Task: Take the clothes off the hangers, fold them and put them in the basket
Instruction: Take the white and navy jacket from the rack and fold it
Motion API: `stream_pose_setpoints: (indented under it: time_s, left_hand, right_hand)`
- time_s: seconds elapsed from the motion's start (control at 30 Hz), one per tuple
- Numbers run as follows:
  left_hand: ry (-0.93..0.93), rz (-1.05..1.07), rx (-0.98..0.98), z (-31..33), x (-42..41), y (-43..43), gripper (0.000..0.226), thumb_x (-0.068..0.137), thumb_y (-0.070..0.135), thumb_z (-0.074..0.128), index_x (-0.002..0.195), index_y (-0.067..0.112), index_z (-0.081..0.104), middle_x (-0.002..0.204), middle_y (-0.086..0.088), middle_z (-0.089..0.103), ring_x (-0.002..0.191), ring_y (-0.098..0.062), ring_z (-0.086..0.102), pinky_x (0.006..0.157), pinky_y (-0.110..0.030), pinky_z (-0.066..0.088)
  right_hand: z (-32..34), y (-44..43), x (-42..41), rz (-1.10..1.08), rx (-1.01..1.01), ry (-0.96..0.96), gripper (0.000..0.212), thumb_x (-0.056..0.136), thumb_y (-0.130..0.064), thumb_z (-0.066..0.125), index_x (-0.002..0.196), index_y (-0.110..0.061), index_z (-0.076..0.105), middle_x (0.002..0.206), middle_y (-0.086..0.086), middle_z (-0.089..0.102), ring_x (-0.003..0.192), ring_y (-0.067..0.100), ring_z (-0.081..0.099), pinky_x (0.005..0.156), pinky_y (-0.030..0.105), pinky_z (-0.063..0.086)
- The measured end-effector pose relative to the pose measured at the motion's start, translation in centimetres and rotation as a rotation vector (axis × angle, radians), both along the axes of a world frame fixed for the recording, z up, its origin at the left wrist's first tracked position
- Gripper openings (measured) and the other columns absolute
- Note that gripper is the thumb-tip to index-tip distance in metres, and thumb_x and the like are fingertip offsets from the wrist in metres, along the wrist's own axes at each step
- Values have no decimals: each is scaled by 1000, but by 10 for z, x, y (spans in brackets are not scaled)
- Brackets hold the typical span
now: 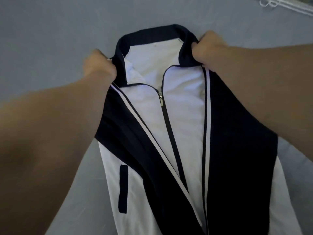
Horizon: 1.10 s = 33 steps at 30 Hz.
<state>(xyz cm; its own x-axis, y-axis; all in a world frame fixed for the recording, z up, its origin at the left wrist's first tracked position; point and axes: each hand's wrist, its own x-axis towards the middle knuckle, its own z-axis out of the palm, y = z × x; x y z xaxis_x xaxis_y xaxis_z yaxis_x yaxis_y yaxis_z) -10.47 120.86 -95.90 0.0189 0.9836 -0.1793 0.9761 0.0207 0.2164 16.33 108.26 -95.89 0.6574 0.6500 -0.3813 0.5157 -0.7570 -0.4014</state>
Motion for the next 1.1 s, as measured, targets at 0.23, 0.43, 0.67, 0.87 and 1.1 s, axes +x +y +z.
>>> stream_pose_setpoints:
  time_s: [0.23,0.43,0.67,0.87,1.1]
  left_hand:
    - [-94,31,19,40,6,9,21,89,6,58,109,9,65,118,-17,66,112,-33,62,96,-41,51]
    - [-228,20,-29,77,20,10,15,87,5,57,96,14,63,108,-14,68,108,-32,64,93,-40,53]
    - [-385,-1,-23,83,-1,-34,9,77,16,55,76,24,55,75,3,58,79,-23,57,68,-30,47]
    - [-222,-485,54,87,-64,-160,22,73,1,56,92,11,61,84,-13,55,84,-37,56,66,-32,39]
    - [193,-821,189,68,-143,-296,52,78,7,56,127,23,61,88,-6,55,90,-32,57,110,-59,20]
  right_hand:
    - [34,3,15,-127,280,84,35,103,-26,46,132,-7,48,133,9,55,114,23,54,87,24,41]
    - [61,5,22,-95,351,29,25,102,-20,44,125,-11,49,115,5,52,109,24,54,86,23,41]
    - [76,-47,3,3,480,-15,20,99,-17,44,117,-10,48,99,0,51,86,17,48,74,32,44]
    - [92,-182,-42,143,371,-6,10,95,-24,54,101,-17,50,94,0,55,83,20,53,73,34,44]
    - [86,-334,-107,403,135,-167,17,81,-12,67,97,-11,60,104,5,60,93,29,57,74,35,43]
